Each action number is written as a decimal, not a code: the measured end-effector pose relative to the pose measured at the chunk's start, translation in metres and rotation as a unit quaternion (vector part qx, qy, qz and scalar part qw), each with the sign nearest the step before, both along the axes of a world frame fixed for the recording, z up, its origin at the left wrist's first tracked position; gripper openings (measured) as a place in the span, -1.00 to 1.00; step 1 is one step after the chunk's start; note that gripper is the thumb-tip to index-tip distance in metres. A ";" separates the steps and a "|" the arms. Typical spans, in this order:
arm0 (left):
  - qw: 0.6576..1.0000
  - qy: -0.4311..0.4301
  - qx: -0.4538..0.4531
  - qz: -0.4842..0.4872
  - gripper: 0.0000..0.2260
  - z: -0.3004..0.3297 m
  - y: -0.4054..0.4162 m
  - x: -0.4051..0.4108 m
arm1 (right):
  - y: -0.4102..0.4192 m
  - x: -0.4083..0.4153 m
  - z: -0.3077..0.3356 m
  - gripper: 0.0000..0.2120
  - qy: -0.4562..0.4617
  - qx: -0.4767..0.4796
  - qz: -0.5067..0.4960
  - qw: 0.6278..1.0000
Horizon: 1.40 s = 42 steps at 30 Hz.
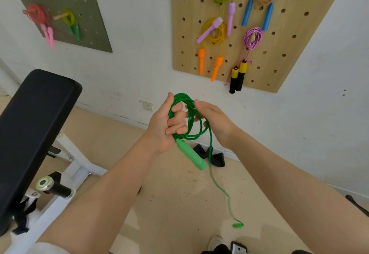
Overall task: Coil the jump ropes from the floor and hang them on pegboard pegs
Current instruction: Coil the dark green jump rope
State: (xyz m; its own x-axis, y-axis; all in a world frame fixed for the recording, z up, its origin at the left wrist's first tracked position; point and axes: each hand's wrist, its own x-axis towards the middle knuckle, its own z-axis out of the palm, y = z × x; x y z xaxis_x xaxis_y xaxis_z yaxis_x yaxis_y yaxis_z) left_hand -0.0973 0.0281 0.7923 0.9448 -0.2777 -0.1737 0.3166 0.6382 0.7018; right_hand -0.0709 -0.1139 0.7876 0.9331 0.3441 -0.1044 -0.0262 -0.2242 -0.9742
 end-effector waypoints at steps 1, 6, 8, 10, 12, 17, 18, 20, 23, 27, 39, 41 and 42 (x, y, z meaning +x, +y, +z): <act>1.000 0.006 -0.030 0.000 -0.51 0.000 0.000 0.000 | 0.003 -0.002 -0.002 -0.83 -0.018 0.004 -0.008 1.000; 0.994 0.007 -0.095 -0.059 -0.49 0.003 -0.009 -0.007 | -0.001 0.009 0.008 -0.80 -0.036 0.087 -0.041 0.995; 0.993 -0.023 -0.045 -0.106 -0.53 0.010 -0.008 -0.010 | -0.015 0.018 0.017 -0.77 -0.018 0.121 0.009 0.992; 0.988 -0.038 0.065 -0.138 -0.61 0.019 -0.005 -0.012 | -0.027 0.021 0.019 -0.84 -0.004 0.106 0.084 0.991; 0.967 -0.054 0.228 -0.099 -0.78 0.022 -0.004 -0.012 | -0.034 0.023 0.016 -0.87 0.025 0.089 0.131 0.987; 0.940 -0.072 0.332 -0.018 -0.77 0.022 -0.009 -0.009 | -0.033 0.028 0.012 -0.82 -0.006 0.058 0.158 0.986; 0.941 -0.068 0.326 -0.056 -0.73 0.024 -0.008 -0.009 | -0.034 0.030 0.014 -0.80 -0.017 0.060 0.132 0.989; 0.948 -0.056 0.270 -0.161 -0.70 0.031 -0.003 -0.012 | -0.040 0.034 0.019 -0.81 -0.027 0.097 0.079 0.992; 0.973 -0.030 0.132 -0.190 -0.71 0.035 -0.005 -0.018 | -0.044 0.037 0.020 -0.65 -0.068 0.067 0.025 0.995; 1.000 0.007 0.008 0.019 -0.67 0.020 -0.003 -0.002 | -0.024 0.026 -0.009 -0.59 -0.059 -0.105 0.021 0.992; 0.846 -0.109 0.508 0.118 -0.88 -0.026 0.006 0.008 | 0.017 -0.007 0.011 -0.78 -0.178 -0.431 0.316 0.826; 0.800 -0.132 0.578 0.095 -0.86 -0.027 0.000 0.003 | 0.017 -0.002 0.027 -0.80 -0.209 -0.415 0.289 0.837; 0.805 -0.139 0.572 0.076 -0.84 -0.028 -0.003 -0.001 | 0.013 0.003 0.036 -0.78 -0.220 -0.407 0.264 0.846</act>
